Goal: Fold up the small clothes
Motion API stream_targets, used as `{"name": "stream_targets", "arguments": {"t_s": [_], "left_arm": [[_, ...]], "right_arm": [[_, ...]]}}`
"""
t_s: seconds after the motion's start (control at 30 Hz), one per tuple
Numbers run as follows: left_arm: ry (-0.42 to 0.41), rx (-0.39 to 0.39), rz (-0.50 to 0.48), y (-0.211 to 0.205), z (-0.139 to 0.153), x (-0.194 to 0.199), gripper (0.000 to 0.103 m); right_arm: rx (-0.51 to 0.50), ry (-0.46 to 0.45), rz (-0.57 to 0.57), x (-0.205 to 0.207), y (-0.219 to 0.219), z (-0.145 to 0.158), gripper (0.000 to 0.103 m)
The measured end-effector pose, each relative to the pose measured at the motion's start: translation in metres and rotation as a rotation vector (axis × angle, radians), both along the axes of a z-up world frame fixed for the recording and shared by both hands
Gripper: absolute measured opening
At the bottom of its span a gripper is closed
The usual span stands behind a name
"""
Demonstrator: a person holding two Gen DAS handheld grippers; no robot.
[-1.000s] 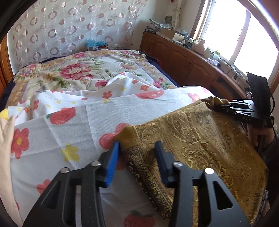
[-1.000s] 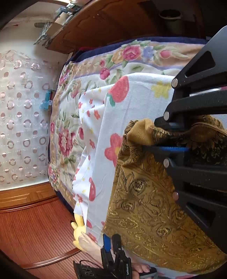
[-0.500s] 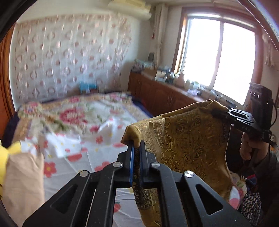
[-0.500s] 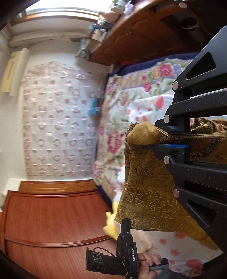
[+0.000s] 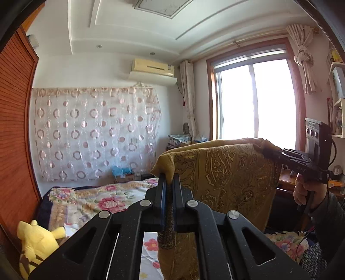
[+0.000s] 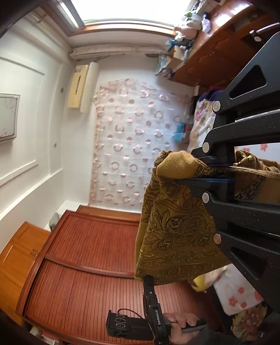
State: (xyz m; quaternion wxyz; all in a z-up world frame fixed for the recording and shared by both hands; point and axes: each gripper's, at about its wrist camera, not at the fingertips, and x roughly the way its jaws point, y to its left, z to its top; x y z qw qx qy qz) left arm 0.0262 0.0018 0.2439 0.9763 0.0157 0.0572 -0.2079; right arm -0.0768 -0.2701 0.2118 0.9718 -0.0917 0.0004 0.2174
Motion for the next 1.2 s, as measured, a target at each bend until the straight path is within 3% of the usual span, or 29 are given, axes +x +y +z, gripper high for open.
{"name": "stream_targets", "arguments": {"t_s": [0.13, 0.27, 0.43, 0.57, 0.63, 0.7, 0.77, 0.87, 1.2], "left_arm": [[-0.008, -0.002, 0.033, 0.021, 0.003, 0.002, 0.006], [0.041, 0.001, 0.074, 0.03, -0.018, 0.033, 0.006], [0.222, 0.068, 0.174, 0.03, -0.097, 0.123, 0.006], [0.479, 0.113, 0.234, 0.034, -0.189, 0.203, 0.008], [0.513, 0.108, 0.287, 0.044, -0.22, 0.213, 0.008], [0.541, 0.112, 0.266, 0.049, -0.24, 0.212, 0.012], [0.55, 0.13, 0.263, 0.05, -0.251, 0.203, 0.019], [0.558, 0.137, 0.223, 0.05, -0.259, 0.177, 0.02], [0.654, 0.073, 0.128, 0.035, -0.297, 0.073, 0.021]], "right_arm": [[0.015, -0.011, 0.07, -0.022, 0.006, 0.013, 0.006], [-0.006, 0.05, 0.08, 0.003, -0.002, 0.01, 0.006], [-0.065, 0.197, 0.032, 0.098, 0.001, -0.02, 0.007], [-0.145, 0.395, -0.038, 0.201, 0.023, -0.086, 0.011], [-0.178, 0.506, -0.089, 0.241, 0.024, -0.123, 0.015], [-0.226, 0.569, -0.176, 0.266, 0.018, -0.154, 0.016], [-0.221, 0.594, -0.188, 0.269, 0.007, -0.169, 0.023], [-0.226, 0.617, -0.201, 0.253, -0.002, -0.175, 0.024], [-0.112, 0.638, -0.078, 0.116, 0.001, -0.189, 0.024]]}}
